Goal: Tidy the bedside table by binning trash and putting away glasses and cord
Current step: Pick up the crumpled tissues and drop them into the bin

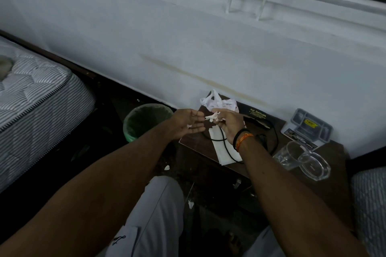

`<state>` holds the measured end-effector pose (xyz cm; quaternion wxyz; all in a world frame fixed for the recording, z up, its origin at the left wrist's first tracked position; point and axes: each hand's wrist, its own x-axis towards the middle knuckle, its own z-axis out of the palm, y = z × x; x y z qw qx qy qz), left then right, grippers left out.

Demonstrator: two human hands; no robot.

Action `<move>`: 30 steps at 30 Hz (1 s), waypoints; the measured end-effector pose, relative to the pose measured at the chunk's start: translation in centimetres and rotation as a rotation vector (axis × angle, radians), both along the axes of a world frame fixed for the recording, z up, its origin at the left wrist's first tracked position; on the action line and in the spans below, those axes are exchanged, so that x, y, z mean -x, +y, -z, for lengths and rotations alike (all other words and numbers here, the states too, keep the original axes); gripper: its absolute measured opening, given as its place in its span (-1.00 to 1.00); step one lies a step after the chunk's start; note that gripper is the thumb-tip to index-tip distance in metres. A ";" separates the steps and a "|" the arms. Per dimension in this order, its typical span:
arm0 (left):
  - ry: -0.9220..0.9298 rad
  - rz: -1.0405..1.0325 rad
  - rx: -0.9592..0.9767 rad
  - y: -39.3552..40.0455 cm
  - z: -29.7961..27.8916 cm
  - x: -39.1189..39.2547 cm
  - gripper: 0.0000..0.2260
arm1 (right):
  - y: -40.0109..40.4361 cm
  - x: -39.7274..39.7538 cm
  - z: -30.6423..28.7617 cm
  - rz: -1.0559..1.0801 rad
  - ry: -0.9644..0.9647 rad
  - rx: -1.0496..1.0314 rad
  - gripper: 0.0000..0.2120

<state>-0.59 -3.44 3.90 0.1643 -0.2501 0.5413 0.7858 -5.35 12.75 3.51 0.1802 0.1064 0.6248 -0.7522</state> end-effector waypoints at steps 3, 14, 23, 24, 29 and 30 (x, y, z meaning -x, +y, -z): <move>-0.030 -0.044 0.166 -0.6 0.6 -0.2 -0.73 | -1.1 -0.4 0.3 -0.023 -0.013 -0.050 -0.78; -0.159 -0.023 0.348 -7.2 6.1 -1.4 -0.80 | -7.5 -1.2 4.7 -0.298 0.309 -0.441 -0.86; -0.299 0.047 0.350 -9.4 18.3 -5.3 -0.73 | -10.6 -8.1 14.3 -0.547 1.207 -0.944 -0.94; -0.291 0.021 0.327 -9.7 20.3 -5.7 -0.72 | -11.2 -8.7 16.0 -0.586 1.259 -0.945 -0.90; -0.320 0.029 0.330 -9.8 23.7 -6.9 -0.71 | -10.8 -11.1 21.4 -0.634 1.072 -0.898 -0.86; -0.341 0.045 0.330 -9.8 24.8 -6.8 -0.69 | -10.3 -11.2 23.1 -0.645 0.975 -0.907 -0.81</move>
